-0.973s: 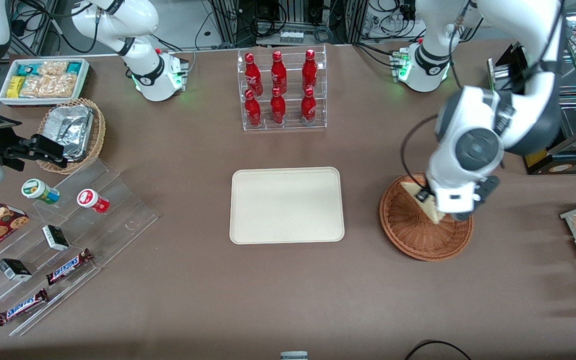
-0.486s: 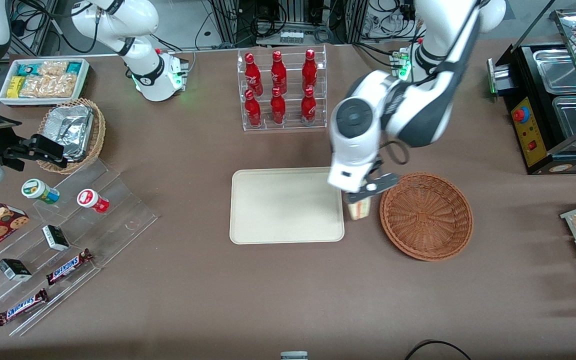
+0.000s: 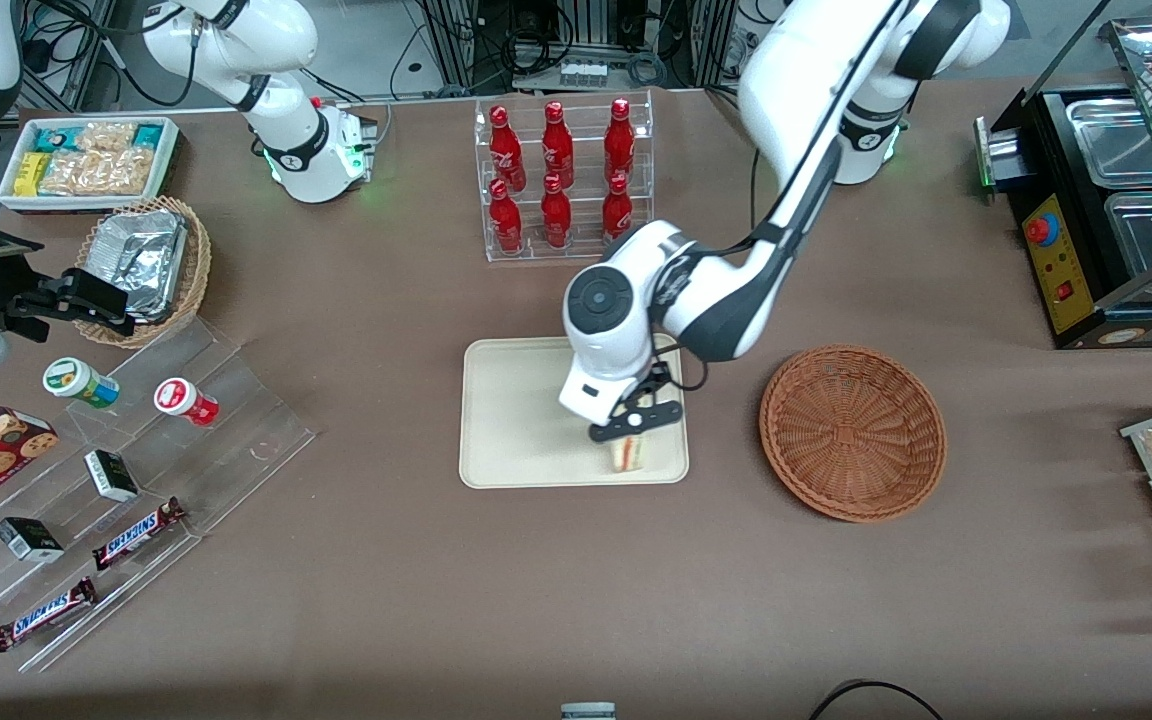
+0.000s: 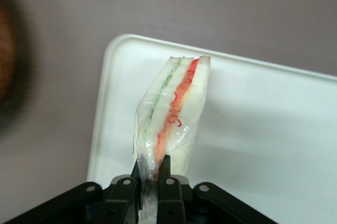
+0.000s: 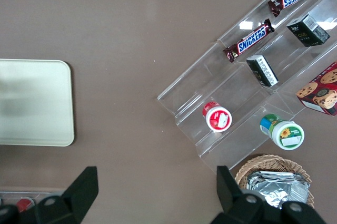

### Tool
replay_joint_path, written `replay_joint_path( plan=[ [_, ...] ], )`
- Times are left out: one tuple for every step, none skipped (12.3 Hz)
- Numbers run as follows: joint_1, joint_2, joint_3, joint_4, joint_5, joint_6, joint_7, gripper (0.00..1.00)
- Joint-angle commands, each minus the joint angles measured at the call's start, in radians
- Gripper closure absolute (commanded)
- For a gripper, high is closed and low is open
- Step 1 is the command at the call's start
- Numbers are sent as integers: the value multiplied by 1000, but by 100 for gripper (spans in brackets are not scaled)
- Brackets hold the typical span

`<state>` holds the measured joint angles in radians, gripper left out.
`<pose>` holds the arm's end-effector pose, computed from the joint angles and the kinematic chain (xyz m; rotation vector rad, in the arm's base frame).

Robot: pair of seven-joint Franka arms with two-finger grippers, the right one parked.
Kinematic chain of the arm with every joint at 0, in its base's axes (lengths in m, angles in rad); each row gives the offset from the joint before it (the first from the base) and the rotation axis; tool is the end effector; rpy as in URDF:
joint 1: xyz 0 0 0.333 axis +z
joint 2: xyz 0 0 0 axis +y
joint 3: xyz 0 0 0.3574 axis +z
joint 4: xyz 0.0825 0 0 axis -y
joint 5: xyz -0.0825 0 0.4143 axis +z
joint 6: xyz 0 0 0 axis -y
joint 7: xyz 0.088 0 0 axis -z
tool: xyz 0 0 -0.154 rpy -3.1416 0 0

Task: Place sandwich from basket to tray
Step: 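Lower the sandwich onto the tray and open the left gripper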

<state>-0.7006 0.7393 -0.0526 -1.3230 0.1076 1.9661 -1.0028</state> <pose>0.5817 -0.5184 0.2577 -3.0118 -0.3257 0.0206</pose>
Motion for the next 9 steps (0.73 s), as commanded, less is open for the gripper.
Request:
replay_joint_path(
  plan=[
    [-49, 51, 11, 48, 15, 0, -22, 100],
    [-53, 63, 11, 48, 15, 11, -28, 100],
    [-57, 69, 11, 48, 18, 11, -37, 100],
    [-63, 69, 11, 47, 18, 11, -37, 93],
    [-63, 69, 11, 45, 20, 11, -39, 32],
    [-65, 68, 11, 47, 21, 11, -40, 0],
    [-63, 63, 13, 47, 23, 8, -42, 0],
    [-60, 48, 16, 48, 23, -1, -42, 0],
    [-56, 17, 20, 48, 21, -19, -43, 0]
  ],
)
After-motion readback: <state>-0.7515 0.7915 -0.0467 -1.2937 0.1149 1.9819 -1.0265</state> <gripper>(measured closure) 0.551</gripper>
